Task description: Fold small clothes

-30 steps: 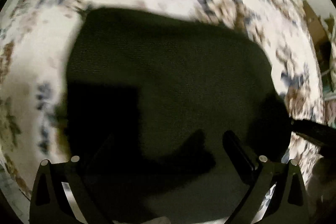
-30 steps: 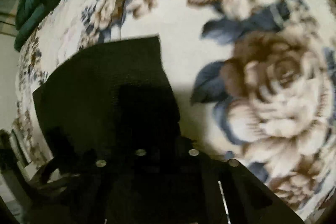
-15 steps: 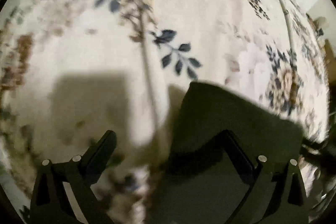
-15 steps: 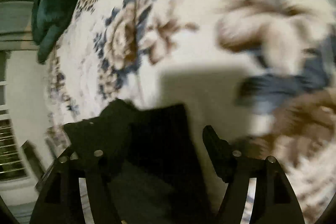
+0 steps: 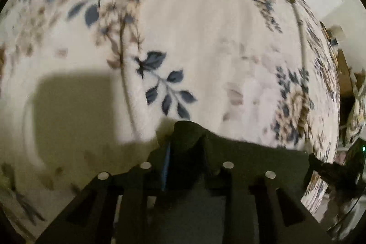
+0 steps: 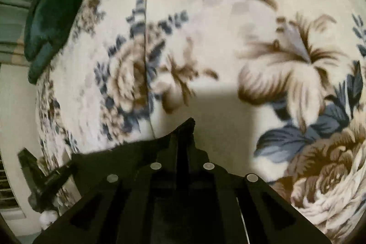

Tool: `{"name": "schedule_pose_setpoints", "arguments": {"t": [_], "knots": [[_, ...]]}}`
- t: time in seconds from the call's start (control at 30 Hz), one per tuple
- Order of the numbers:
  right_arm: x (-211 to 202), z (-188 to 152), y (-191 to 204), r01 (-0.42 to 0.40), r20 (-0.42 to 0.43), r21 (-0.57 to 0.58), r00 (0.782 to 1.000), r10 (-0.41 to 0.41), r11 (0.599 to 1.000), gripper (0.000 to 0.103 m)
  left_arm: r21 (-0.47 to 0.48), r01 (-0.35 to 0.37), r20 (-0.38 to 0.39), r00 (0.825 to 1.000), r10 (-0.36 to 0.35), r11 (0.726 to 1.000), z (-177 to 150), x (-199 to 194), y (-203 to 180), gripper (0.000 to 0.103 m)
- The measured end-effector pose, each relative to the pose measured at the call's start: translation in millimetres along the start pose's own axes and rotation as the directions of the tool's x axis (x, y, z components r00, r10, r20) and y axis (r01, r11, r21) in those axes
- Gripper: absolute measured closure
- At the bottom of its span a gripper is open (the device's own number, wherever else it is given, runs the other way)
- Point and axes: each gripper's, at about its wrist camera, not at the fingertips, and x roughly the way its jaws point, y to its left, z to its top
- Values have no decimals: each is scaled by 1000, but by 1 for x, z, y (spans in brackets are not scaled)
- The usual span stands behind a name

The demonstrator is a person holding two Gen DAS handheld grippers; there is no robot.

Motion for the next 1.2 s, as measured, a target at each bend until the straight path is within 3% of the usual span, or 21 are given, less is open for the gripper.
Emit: {"name": "schedule_pose_setpoints", "arguments": {"t": [0.07,0.1,0.13,0.2,0.33,0.43,0.47,0.5,0.53,0.7,0.8,0.87,0.93,1.0,1.03,1.07,1.2], "knots": [[-18,-14,-6,7,-6,-13,1000,-7,1000,65,22,-6,35,999,5,1000,-10,-17,0,75],[-28,-27,-11,17,-15,-17,1000,-17,1000,59,29,9,44,999,-11,1000,-18,-28,0,71],[-38,-43,-18,11,-29,-19,1000,-12,1000,53,23,25,43,999,-26,999,-27,-36,3,59],[-47,-74,-34,30,-78,-7,997,-30,1000,52,12,46,36,998,-47,999,-46,-48,8,45],[-43,-135,-76,23,-162,113,987,-4,993,52,-5,31,-18,999,-31,1000,-92,-55,17,44],[-27,-162,-91,-36,-172,193,983,70,980,52,-10,4,-78,997,-5,1000,-121,-47,23,44],[-21,-169,-94,-69,-158,224,982,106,972,54,-9,-7,-93,996,6,1000,-127,-46,24,44],[-19,-175,-94,-101,-128,241,983,134,965,64,-8,-15,-106,994,14,1000,-134,-44,25,44],[-19,-181,-91,-84,-105,237,988,112,968,90,-7,-20,-117,993,19,1000,-141,-43,27,44],[-57,-208,-94,-63,6,293,998,64,954,93,-8,-23,-131,991,22,1000,-154,-43,31,44],[-47,-217,-105,-4,-44,311,999,18,950,96,-17,-19,-133,991,16,1000,-153,-38,32,44],[-30,-215,-112,-5,-100,311,994,38,950,95,-15,-12,-128,992,10,1000,-151,-35,30,44],[-28,-207,-113,-10,-105,262,994,39,965,84,-3,2,-109,994,-2,1000,-144,-35,32,44],[-39,-194,-113,-50,-73,201,995,65,978,64,2,39,-90,995,-39,999,-138,-33,34,44],[-41,-184,-112,-85,-59,186,994,97,979,48,4,61,-84,995,-60,998,-133,-31,35,44],[-42,-176,-113,-129,-51,170,989,140,977,42,6,79,-83,994,-78,997,-129,-28,36,44],[-14,-143,-113,-245,-126,89,959,255,965,41,-2,191,-108,976,-190,982,-110,-1,42,44]]}}
